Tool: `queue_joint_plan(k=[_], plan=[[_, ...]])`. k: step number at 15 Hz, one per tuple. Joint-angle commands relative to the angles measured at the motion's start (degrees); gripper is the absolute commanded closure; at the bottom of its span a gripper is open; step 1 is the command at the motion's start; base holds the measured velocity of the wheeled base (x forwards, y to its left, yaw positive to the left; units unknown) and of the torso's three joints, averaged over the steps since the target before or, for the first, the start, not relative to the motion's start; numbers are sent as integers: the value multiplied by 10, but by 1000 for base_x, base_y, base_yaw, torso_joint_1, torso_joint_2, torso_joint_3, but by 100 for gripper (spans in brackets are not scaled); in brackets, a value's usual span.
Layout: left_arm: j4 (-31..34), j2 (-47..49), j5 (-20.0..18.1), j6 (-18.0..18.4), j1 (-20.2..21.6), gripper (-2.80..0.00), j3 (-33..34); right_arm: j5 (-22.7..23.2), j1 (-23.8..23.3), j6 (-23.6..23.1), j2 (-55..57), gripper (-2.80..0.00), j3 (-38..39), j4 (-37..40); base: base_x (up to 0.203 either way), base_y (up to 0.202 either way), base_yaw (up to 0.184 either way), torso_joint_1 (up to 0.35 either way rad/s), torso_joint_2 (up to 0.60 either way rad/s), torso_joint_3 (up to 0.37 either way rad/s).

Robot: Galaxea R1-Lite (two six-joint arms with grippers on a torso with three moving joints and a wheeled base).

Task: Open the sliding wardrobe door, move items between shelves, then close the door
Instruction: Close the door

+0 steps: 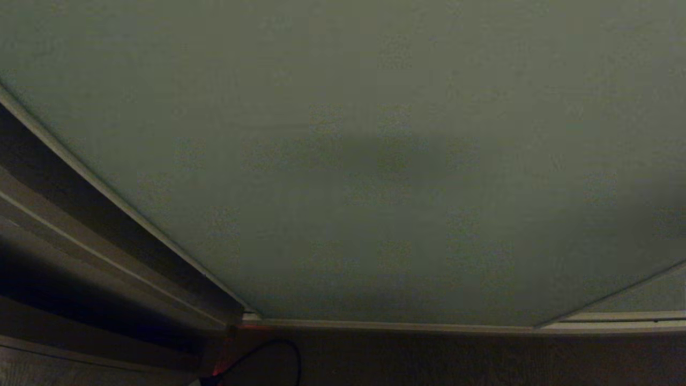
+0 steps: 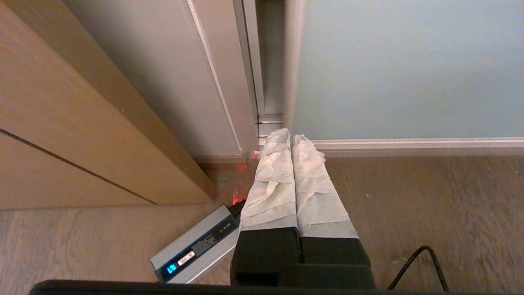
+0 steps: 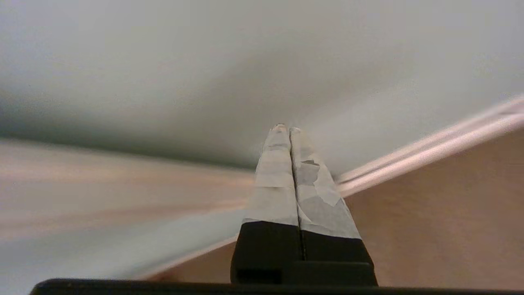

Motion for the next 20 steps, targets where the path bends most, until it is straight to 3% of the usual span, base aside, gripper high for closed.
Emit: queue_joint_plan(k=[1, 7, 9, 12, 14, 16, 20], plan=[[0, 0, 0, 0, 0, 0, 0, -52, 13, 2, -76, 0, -17, 31, 0, 0, 0, 0, 0, 0], [0, 0, 0, 0, 0, 0, 0, -316, 128, 6, -234, 0, -19, 23, 0, 0, 0, 0, 0, 0], [0, 0, 0, 0, 0, 0, 0, -411, 196, 22, -265, 0, -12, 10, 0, 0, 0, 0, 0, 0], [0, 0, 0, 0, 0, 0, 0, -522, 350, 27, -324, 0, 0, 6, 0, 0, 0, 0, 0, 0], [0, 0, 0, 0, 0, 0, 0, -549, 477, 2, -394, 0, 45, 7, 0, 0, 0, 0, 0, 0], [0, 0, 0, 0, 0, 0, 0, -563, 575, -48, -480, 0, 165, 9, 0, 0, 0, 0, 0, 0], [0, 0, 0, 0, 0, 0, 0, -573, 660, -152, -679, 0, 414, 26, 0, 0, 0, 0, 0, 0]])
